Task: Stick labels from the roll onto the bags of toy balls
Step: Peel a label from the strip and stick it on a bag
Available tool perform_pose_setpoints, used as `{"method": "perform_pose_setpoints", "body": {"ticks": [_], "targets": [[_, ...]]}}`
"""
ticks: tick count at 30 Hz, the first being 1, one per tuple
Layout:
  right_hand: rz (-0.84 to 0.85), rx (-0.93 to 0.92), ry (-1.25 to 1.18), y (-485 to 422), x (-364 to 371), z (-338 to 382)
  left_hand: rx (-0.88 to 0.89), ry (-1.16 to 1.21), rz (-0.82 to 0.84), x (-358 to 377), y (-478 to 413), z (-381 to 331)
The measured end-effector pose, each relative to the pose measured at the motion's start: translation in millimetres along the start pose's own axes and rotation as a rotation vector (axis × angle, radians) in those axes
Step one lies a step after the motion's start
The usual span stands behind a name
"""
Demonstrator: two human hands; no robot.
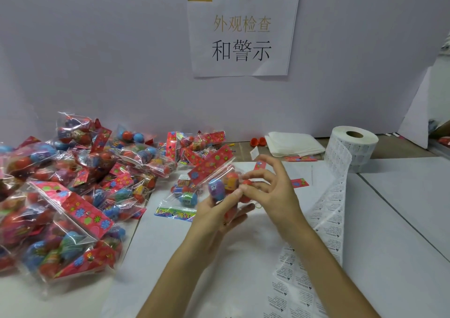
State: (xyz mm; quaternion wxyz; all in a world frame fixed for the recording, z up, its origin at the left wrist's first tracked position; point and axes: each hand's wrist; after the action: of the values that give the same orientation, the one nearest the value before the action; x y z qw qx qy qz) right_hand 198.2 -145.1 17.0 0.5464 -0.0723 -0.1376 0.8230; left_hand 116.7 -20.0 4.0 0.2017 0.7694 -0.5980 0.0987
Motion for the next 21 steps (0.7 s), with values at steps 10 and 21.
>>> {"method": "perform_pose_setpoints", "body": {"ticks": [10, 21], "targets": [[-0.044, 0.024, -0.16, -5.8, -8.8, 7.8, 0.069, 0.208, -0.133, -7.3, -5.4, -4.7], [0.118, 0.344, -0.272, -4.9, -0.9, 5.1, 0.039, 0.335, -0.153, -5.8, -2.7, -13.4]]}}
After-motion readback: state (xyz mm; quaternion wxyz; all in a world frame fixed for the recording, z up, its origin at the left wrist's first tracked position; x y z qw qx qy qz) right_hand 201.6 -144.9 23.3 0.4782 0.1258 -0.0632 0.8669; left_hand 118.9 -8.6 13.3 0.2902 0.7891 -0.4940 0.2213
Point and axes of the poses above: each hand's wrist, its own y-axis away from the middle knuckle, its own x-axis out of the palm, z = x × y, and after that the axes turned 4 degrees about -x, right-handed
